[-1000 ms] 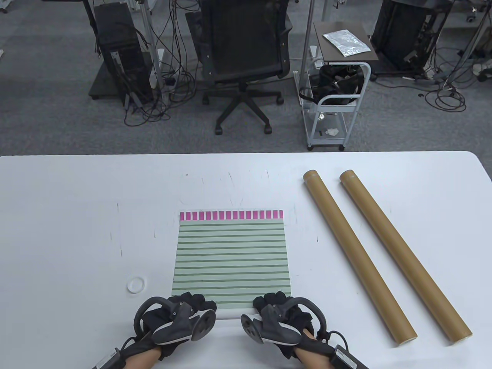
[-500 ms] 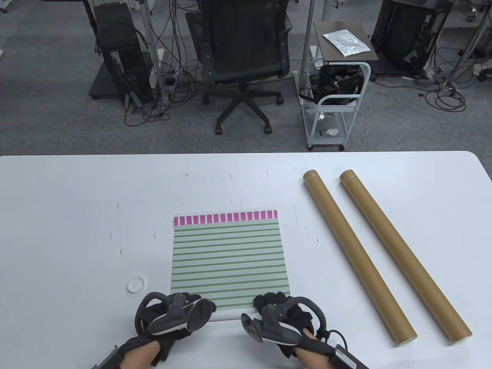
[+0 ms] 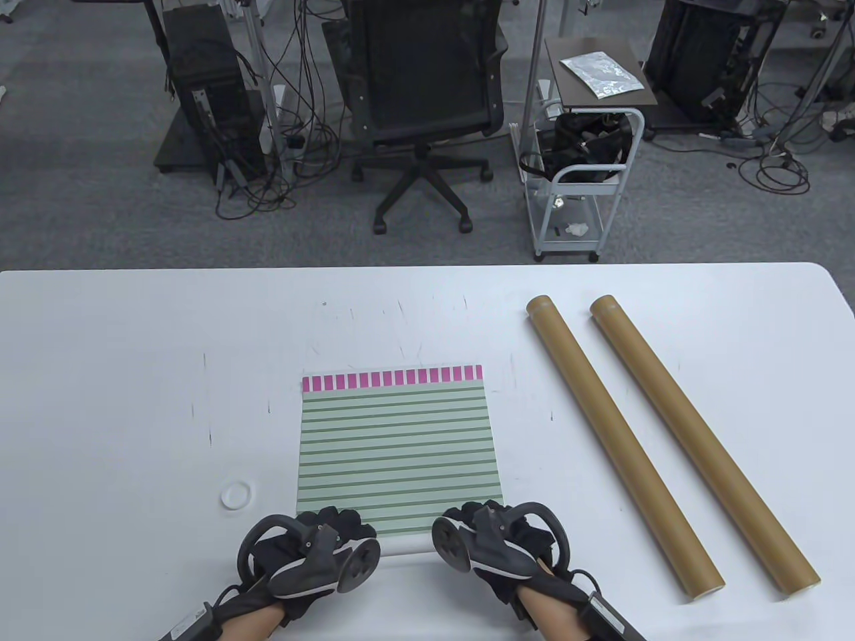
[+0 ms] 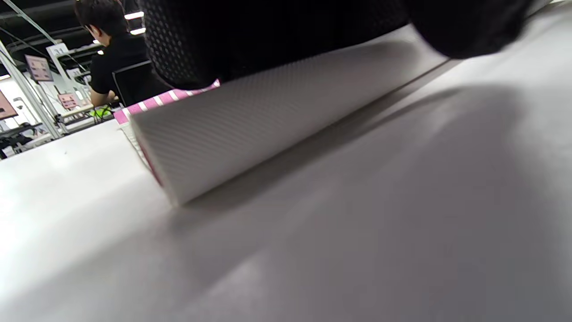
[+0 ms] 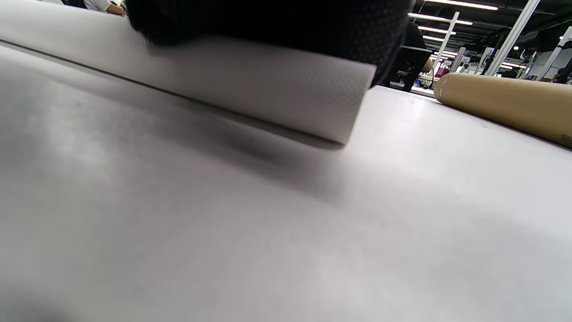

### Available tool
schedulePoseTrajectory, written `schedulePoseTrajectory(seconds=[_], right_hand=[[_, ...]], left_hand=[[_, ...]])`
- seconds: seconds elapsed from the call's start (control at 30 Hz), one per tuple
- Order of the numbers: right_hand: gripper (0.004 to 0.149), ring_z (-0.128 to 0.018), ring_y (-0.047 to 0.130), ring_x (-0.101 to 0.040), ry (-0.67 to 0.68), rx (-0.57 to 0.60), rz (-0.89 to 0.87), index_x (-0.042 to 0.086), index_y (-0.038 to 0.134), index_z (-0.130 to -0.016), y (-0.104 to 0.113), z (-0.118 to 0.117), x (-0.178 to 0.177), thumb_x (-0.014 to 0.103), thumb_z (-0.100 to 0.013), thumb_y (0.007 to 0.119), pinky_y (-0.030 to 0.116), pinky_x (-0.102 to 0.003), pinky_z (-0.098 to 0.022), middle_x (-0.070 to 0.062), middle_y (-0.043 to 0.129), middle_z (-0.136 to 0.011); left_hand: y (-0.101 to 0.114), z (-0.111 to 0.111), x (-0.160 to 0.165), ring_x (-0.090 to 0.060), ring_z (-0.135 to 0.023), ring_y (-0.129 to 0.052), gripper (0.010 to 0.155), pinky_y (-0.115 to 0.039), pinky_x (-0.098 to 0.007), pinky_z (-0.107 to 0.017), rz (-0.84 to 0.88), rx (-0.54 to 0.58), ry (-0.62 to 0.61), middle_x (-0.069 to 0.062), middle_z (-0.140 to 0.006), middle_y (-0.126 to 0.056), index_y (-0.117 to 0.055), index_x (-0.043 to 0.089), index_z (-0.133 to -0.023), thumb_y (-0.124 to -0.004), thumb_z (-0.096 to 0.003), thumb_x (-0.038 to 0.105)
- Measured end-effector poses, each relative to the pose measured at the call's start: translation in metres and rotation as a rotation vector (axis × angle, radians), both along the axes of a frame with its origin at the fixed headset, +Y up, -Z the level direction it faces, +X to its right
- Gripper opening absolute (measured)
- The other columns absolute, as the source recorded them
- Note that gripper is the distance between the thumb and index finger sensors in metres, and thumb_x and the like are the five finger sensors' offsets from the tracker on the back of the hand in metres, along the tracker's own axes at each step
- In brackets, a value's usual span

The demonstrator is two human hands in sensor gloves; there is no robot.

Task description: Roll up mouse pads and store in mailing tubes

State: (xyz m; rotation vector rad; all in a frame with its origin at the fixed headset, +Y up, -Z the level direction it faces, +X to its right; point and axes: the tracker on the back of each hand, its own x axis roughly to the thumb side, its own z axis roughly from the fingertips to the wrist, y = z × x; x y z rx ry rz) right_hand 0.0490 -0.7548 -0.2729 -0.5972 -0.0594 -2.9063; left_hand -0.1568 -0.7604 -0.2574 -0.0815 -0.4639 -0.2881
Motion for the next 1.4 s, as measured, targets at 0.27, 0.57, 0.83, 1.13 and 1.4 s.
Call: schedulePoseTrajectory(seconds=[0.27, 0.57, 0.83, 1.13, 1.4], right_hand=[[0.054, -0.073, 0.085, -0.021, 0.073, 0.042, 0.031, 0.029, 0.068, -0.093, 0.003, 0.007, 0.002, 0.039, -0.040, 0.073, 0.077, -0.034, -0.055, 0.003, 0.080, -0.088], [0.050, -0.062, 0.093, -0.019, 0.096, 0.000, 0.015, 0.026, 0.077, -0.087, 0.006, 0.009, -0.002, 0.038, -0.038, 0.075, 0.081, -0.032, -0.048, 0.003, 0.089, -0.078], [0.046, -0.062, 0.096, -0.020, 0.073, 0.031, 0.070, 0.027, 0.078, -0.086, 0.006, 0.010, -0.009, 0.028, -0.041, 0.070, 0.086, -0.031, -0.046, 0.002, 0.090, -0.078], [0.047, -0.070, 0.090, -0.024, 0.050, 0.040, 0.019, 0.025, 0.076, -0.089, 0.011, 0.010, -0.003, 0.029, -0.043, 0.071, 0.080, -0.037, -0.052, 0.000, 0.086, -0.084], [0.054, -0.069, 0.090, -0.023, 0.042, 0.091, 0.096, 0.026, 0.074, -0.089, 0.009, 0.013, -0.010, 0.039, -0.037, 0.079, 0.080, -0.036, -0.052, 0.000, 0.085, -0.084]], left_hand=[[-0.002, -0.006, 0.001, -0.011, -0.071, -0.099, 0.047, -0.089, -0.023, -0.055, -0.001, 0.004, 0.043, 0.013, -0.083, -0.089, -0.074, 0.042, -0.087, -0.071, -0.0398, 0.045], [0.000, -0.016, -0.007, -0.008, -0.071, -0.097, 0.045, -0.087, -0.022, -0.055, 0.046, -0.083, 0.080, 0.016, -0.081, -0.090, -0.076, 0.045, -0.084, -0.068, -0.0401, 0.043], [0.001, -0.008, -0.013, -0.009, -0.079, -0.095, 0.043, -0.088, -0.022, -0.059, 0.070, -0.049, 0.038, 0.015, -0.093, -0.079, -0.068, 0.048, -0.085, -0.071, -0.0427, 0.044], [0.004, -0.012, -0.007, -0.006, -0.079, -0.093, 0.047, -0.082, -0.028, -0.067, -0.033, 0.043, 0.029, 0.023, -0.083, -0.091, -0.077, 0.051, -0.080, -0.081, -0.0337, 0.050], [-0.002, -0.020, -0.009, -0.006, -0.076, -0.094, 0.045, -0.083, -0.025, -0.063, -0.024, 0.026, 0.075, 0.020, -0.083, -0.090, -0.075, 0.050, -0.082, -0.065, -0.0396, 0.042]])
